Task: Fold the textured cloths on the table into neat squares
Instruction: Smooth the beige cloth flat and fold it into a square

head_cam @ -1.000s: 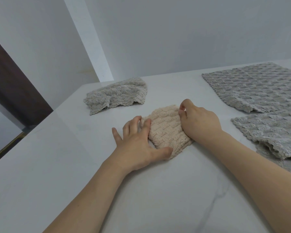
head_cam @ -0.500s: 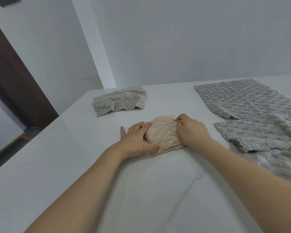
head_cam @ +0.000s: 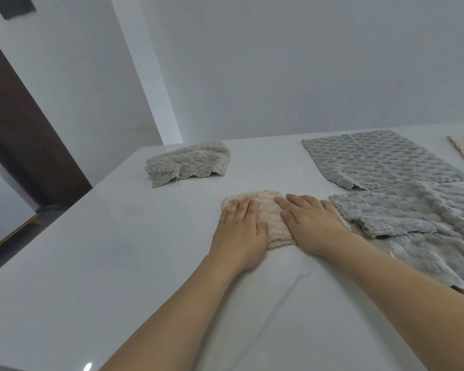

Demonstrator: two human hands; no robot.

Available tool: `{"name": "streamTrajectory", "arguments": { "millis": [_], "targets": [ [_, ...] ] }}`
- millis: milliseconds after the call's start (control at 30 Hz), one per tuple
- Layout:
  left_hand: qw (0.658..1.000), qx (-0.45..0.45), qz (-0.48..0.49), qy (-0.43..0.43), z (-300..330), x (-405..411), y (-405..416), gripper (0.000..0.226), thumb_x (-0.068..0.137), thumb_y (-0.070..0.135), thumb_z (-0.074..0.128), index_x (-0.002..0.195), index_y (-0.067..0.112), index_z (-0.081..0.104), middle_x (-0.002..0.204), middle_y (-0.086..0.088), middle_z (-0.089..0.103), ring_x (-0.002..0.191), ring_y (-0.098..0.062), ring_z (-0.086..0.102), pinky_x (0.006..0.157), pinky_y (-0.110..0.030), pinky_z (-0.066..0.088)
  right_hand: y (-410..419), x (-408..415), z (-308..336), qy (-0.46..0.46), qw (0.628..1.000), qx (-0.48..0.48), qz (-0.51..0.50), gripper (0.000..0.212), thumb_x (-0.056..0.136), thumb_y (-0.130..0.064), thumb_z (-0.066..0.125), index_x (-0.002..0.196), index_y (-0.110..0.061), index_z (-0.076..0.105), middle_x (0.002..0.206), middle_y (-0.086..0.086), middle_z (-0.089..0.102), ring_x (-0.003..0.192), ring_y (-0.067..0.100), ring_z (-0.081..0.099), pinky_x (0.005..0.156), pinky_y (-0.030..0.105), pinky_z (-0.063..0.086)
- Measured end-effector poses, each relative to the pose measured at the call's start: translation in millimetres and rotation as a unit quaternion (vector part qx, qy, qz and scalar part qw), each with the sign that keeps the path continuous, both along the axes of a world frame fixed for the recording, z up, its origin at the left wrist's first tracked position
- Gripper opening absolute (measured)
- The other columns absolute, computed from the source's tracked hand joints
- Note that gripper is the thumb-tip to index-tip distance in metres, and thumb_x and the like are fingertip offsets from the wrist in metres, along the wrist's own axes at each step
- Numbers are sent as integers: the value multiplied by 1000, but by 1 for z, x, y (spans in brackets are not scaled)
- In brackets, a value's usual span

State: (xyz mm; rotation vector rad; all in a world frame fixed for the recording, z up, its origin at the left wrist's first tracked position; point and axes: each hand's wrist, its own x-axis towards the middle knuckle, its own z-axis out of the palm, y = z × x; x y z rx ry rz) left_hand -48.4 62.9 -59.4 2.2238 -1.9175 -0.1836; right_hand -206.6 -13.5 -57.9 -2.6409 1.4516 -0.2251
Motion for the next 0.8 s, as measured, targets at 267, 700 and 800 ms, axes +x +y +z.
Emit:
{"name": "streamTrajectory", "arguments": {
  "millis": [267, 700, 800],
  "targets": [
    [999, 33, 18, 31, 4, 25, 0, 58, 105, 39, 17, 158, 20, 2, 165, 6, -5, 151, -13, -11, 122, -36, -5, -4, -1, 1, 6, 1000, 16, 13, 50, 102, -44, 13, 152, -41, 12, 159, -10, 17, 146, 13, 11, 116, 42, 9],
    [1000, 13, 6, 27, 2, 25, 2, 58, 105, 38, 19, 158, 19, 5, 166, 6, -2, 151, -12, -10, 122, -38, -6, -4, 39, 1, -28, 996, 51, 62, 52, 104, -39, 15, 155, -30, 9, 162, -8, 5, 149, 19, 3, 120, 46, 5],
    [1000, 10, 7, 29, 0, 26, 2, 58, 105, 37, 19, 158, 20, 6, 165, 7, -1, 151, -10, -9, 122, -38, -5, -4, 38, 0, -20, 997, 42, 58, 52, 104, -38, 15, 155, -29, 10, 162, -7, 6, 149, 20, 5, 120, 46, 5]
  ]
}}
